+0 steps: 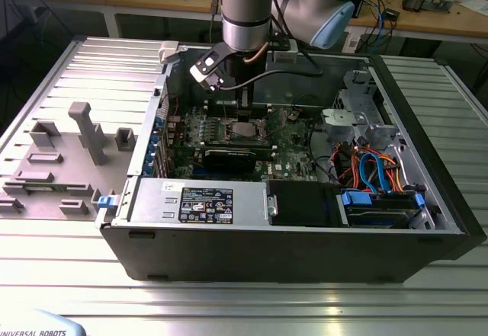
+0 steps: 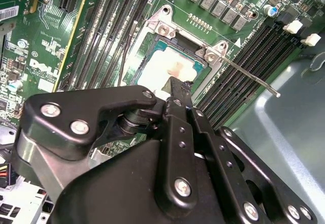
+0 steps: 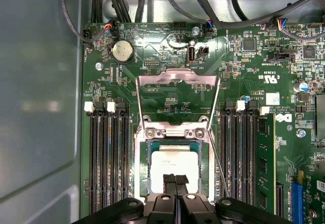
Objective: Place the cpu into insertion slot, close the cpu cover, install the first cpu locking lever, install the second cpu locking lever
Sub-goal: 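Close the cpu cover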
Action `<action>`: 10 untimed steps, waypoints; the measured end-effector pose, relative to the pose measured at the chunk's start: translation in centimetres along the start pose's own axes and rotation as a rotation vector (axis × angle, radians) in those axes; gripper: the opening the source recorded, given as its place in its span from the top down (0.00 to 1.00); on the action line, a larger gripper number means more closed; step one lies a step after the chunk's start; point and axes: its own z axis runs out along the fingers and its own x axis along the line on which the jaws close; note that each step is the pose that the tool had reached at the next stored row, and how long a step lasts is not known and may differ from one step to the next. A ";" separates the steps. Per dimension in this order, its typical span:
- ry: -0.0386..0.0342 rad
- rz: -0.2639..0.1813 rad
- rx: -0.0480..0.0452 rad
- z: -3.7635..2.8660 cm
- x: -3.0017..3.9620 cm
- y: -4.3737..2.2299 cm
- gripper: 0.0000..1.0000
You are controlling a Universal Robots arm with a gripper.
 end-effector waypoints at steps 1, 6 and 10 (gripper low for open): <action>0.0000 0.000 0.0000 0.00 0.00 0.01 0.89; -0.0001 0.000 0.0001 0.01 0.00 0.31 0.89; -0.0001 0.000 0.0001 0.01 0.00 0.34 0.89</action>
